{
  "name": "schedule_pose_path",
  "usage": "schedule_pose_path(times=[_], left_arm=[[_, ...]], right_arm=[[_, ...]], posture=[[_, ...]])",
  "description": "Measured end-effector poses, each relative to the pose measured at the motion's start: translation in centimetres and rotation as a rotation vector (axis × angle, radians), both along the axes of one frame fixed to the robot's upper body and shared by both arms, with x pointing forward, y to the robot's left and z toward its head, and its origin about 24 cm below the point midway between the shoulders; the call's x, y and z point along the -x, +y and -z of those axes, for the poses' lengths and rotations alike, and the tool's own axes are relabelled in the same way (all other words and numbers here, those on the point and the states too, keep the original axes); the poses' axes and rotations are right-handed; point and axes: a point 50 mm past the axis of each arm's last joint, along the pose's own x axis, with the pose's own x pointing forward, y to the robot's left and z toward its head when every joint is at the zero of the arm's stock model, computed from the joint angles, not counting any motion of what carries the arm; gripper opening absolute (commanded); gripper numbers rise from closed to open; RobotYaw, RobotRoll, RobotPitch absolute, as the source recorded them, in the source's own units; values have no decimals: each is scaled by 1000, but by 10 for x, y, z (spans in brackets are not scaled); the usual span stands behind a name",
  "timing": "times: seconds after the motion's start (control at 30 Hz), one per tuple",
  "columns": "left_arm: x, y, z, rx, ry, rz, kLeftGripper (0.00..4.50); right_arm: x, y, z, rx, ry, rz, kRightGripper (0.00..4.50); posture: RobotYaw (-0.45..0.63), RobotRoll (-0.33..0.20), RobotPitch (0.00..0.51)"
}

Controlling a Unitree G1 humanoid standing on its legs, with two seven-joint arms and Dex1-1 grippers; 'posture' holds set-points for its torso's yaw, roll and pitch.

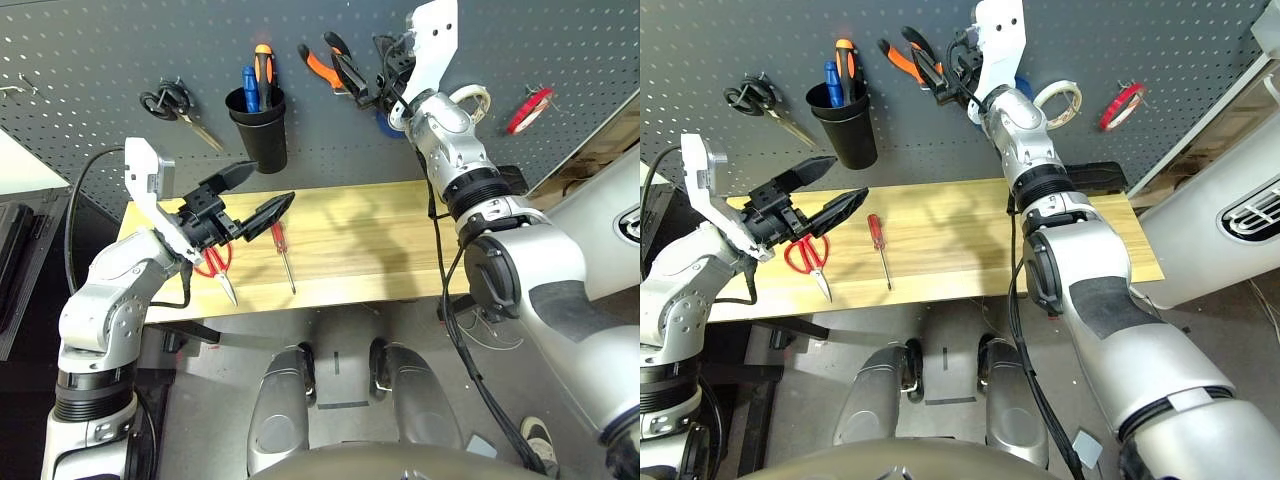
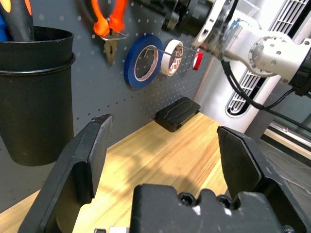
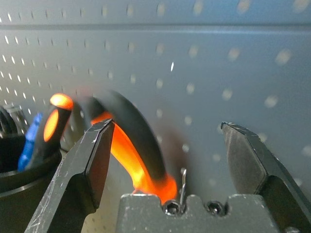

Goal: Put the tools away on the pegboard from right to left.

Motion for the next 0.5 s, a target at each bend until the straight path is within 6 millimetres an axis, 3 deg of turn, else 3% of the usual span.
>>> schedule_pose_path(times=[0.23,0.5], left_arm=[[-3,-1,-1,5,-5,10,4500],[-6,-2,1,2,6,15,4500]], right_arm=[[6,-25,-22,20,-49,-45,4451],[26,-72,-51,129,-50,-173,4451]], posture=[[29,0,126],[15,0,130]])
